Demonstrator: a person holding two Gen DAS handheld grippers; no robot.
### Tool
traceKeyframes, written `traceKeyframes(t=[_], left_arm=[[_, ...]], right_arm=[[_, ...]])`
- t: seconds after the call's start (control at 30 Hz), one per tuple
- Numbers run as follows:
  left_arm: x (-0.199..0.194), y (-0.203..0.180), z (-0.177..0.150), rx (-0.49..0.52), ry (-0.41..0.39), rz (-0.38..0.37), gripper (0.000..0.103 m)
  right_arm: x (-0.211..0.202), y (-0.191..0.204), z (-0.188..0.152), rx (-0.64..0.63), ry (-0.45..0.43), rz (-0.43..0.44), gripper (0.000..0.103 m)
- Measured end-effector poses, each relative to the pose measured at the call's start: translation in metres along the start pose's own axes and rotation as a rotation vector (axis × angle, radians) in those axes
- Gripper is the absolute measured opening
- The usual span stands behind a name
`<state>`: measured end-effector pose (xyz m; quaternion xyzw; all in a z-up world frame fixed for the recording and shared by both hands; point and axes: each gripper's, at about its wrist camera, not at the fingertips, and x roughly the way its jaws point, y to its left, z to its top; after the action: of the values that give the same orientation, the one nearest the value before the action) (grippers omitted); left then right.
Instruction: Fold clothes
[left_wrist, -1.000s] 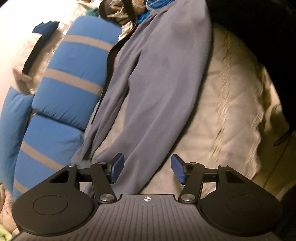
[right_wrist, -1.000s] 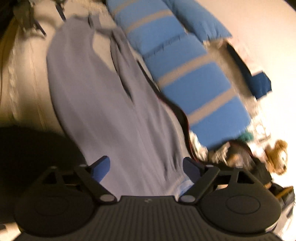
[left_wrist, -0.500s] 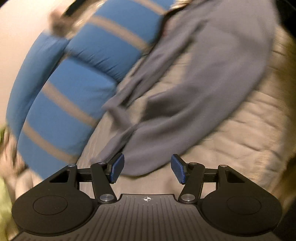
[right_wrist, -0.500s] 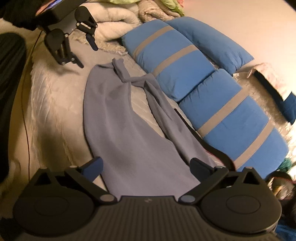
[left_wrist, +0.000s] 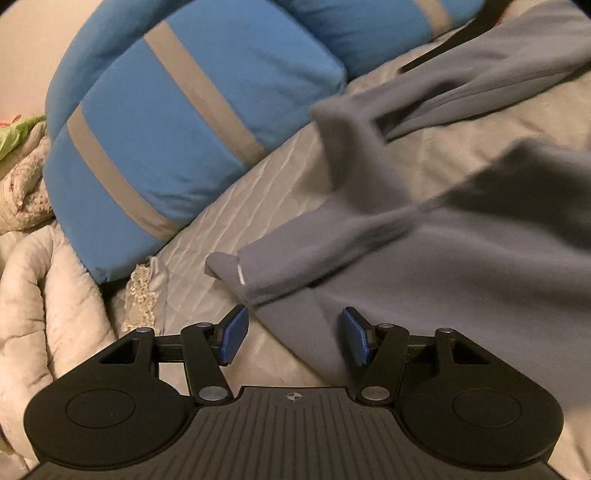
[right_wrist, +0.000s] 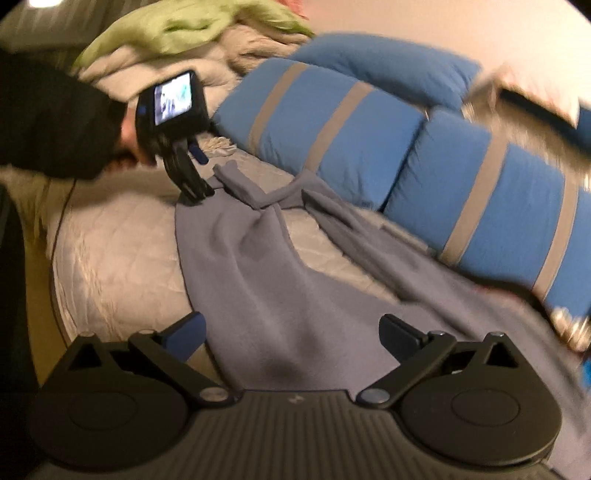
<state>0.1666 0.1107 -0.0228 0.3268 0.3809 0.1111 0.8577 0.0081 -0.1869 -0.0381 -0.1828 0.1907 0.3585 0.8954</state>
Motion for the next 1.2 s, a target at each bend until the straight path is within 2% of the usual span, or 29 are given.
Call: traceKeyframes(t=[0.13,0.27,0.43,0.57,0.8,0.87,0.9,0.97,1.03,1.07,1.2], left_arm=[[0.035,0.026,0.033,-0.058,0.001,0.018,0.056],[0.051,0.07,0.059,-0.236,-0.043,0.04,0.056],[0.041,0.091,0.062,-0.247,-0.028,0.027,0.056],[0.03,0.078,0.047,-0.237,0.01,-0.027,0.055],[0.003,0.018,0.009,-0.196,0.012,-0.124,0.056],[0.0,0.009,0.005,-0.188,0.007,-0.133,0.054],[0.0,0.007,0.003,-0.186,0.009,-0.126,0.052],[0.001,0.008,-0.002,-0.206,0.021,-0.115,0.018],[0.0,0.017,-0.009,-0.262,0.031,-0.115,0.006],[-0.002,0.021,-0.013,-0.286,0.03,-0.113,0.003],[-0.014,0.04,-0.039,-0.373,0.022,-0.101,0.003]], right_arm=[[0.007,-0.007,-0.005,0.03,0.02,-0.009,0.103],[0.011,-0.005,-0.01,0.0,0.035,-0.025,0.103],[0.008,0.0,-0.01,-0.033,0.027,0.0,0.103],[0.005,0.0,-0.01,-0.036,0.019,0.009,0.103],[0.002,-0.003,-0.009,-0.023,0.015,0.007,0.103],[0.002,-0.003,-0.01,-0.021,0.015,0.007,0.103],[0.002,-0.002,-0.01,-0.023,0.015,0.006,0.103],[0.002,-0.002,-0.01,-0.029,0.014,0.002,0.103],[0.002,-0.001,-0.01,-0.033,0.014,-0.003,0.103],[0.002,-0.001,-0.01,-0.033,0.014,-0.007,0.103],[0.005,-0.002,-0.011,-0.027,0.021,-0.022,0.103]])
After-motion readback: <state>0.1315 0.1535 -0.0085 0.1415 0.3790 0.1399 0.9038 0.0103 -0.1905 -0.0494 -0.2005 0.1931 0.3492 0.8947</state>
